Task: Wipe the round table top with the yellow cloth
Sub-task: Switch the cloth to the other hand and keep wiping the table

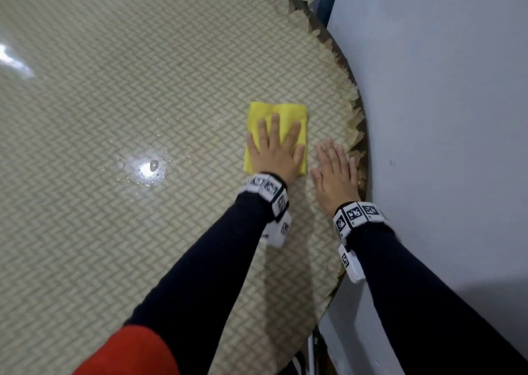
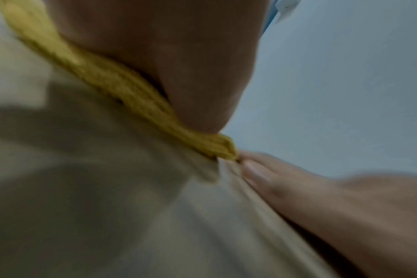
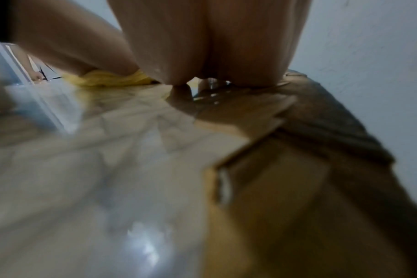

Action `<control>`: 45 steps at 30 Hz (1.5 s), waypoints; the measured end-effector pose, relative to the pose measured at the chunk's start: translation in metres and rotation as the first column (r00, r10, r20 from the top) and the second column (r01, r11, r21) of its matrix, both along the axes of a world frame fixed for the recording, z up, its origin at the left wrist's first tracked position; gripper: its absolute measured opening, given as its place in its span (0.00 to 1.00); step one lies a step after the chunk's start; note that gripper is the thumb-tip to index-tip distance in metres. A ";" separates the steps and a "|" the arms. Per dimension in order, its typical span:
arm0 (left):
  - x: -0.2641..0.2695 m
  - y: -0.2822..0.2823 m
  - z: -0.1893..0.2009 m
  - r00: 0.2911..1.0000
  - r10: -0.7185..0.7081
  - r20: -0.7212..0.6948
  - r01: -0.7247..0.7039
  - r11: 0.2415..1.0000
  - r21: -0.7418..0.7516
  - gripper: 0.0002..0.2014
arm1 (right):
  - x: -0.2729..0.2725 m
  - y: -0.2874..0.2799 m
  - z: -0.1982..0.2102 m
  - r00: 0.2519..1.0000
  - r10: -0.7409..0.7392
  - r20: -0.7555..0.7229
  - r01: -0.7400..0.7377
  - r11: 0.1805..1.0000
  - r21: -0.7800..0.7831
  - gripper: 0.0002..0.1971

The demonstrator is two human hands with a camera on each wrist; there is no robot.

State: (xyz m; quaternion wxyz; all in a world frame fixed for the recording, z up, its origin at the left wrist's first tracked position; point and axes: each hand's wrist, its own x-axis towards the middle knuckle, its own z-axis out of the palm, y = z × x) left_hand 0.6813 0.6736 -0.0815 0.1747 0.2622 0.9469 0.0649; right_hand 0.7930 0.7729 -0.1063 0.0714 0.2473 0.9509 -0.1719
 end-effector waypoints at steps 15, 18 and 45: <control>-0.020 -0.126 0.003 0.977 0.215 -0.004 -0.215 0.977 -0.001 0.28 | 0.001 -0.001 0.006 1.000 -0.015 -0.020 0.015 1.000 0.000 0.31; -0.003 -0.133 0.002 0.984 0.179 0.003 -0.178 0.984 -0.016 0.28 | -0.006 -0.006 0.013 0.998 -0.067 -0.003 0.067 0.997 0.025 0.29; -0.093 -0.034 0.002 0.951 0.307 0.038 -0.307 0.952 -0.012 0.28 | -0.104 0.037 0.018 0.951 -0.037 -0.308 0.073 0.992 0.106 0.23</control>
